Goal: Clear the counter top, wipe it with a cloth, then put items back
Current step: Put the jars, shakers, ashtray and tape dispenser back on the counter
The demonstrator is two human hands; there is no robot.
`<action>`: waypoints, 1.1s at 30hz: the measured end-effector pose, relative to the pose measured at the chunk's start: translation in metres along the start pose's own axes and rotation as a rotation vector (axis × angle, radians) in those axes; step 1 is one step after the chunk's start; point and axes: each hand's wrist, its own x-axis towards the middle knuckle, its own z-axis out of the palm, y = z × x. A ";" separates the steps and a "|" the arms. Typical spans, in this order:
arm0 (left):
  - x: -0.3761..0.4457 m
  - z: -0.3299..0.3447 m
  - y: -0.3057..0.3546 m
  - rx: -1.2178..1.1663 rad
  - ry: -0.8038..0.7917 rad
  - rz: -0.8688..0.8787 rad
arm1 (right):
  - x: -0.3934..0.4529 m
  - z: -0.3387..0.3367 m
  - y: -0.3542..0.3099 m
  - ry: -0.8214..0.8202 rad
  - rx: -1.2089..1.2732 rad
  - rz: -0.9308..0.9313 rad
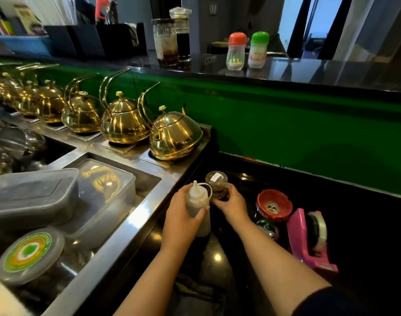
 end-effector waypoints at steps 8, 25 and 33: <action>0.011 -0.047 0.065 -0.020 0.051 0.123 | -0.023 -0.042 -0.070 0.023 0.004 -0.229; 0.203 -0.149 0.197 -0.028 0.364 0.425 | 0.086 -0.061 -0.305 0.107 -0.001 -0.542; 0.299 -0.158 0.189 -0.037 0.361 0.485 | 0.190 -0.021 -0.339 0.207 -0.004 -0.492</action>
